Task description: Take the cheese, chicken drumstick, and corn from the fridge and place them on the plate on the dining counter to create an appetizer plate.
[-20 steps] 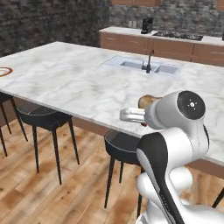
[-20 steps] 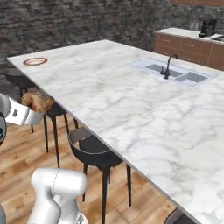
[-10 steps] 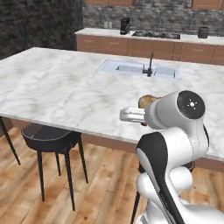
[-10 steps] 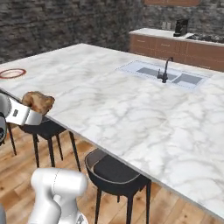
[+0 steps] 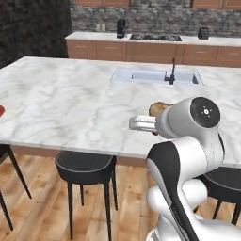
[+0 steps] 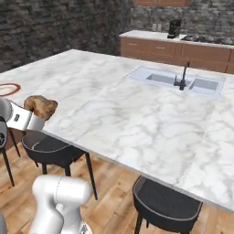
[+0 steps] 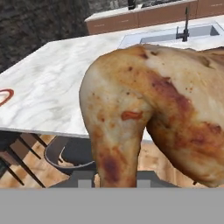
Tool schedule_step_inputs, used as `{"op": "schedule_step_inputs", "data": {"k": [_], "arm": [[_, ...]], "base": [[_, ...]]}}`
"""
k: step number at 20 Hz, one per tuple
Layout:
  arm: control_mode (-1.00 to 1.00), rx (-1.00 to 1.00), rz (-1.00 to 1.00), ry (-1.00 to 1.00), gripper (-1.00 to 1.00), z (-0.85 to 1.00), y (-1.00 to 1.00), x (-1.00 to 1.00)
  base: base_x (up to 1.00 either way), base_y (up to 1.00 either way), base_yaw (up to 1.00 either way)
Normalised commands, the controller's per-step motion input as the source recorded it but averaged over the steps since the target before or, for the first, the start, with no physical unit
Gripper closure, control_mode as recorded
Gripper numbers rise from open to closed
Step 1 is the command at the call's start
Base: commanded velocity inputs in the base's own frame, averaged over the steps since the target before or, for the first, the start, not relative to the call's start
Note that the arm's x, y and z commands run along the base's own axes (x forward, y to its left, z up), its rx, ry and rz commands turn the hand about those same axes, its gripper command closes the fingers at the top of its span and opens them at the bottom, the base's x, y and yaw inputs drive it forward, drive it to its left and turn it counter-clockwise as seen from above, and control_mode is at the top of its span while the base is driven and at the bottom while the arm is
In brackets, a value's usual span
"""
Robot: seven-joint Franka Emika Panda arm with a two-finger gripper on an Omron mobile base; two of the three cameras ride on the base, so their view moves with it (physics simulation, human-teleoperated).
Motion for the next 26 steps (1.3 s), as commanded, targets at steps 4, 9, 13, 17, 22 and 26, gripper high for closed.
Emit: {"op": "schedule_step_inputs", "data": {"k": [4, 9, 13, 17, 22, 26], "arm": [[1.00, 0.00, 0.00, 0.00, 1.00, 0.00, 0.00, 0.00], [1.00, 0.00, 0.00, 0.00, 1.00, 0.00, 0.00, 0.00], [1.00, 0.00, 0.00, 0.00, 1.00, 0.00, 0.00, 0.00], [1.00, 0.00, 0.00, 0.00, 1.00, 0.00, 0.00, 0.00], [1.00, 0.00, 0.00, 0.00, 1.00, 0.00, 0.00, 0.00], [1.00, 0.00, 0.00, 0.00, 1.00, 0.00, 0.00, 0.00]], "base": [[0.46, 1.00, -0.29], [0.14, 1.00, -0.23], [0.01, 1.00, -0.14], [0.00, 1.00, -0.11], [0.00, 1.00, -0.11], [0.00, 1.00, -0.13]]}}
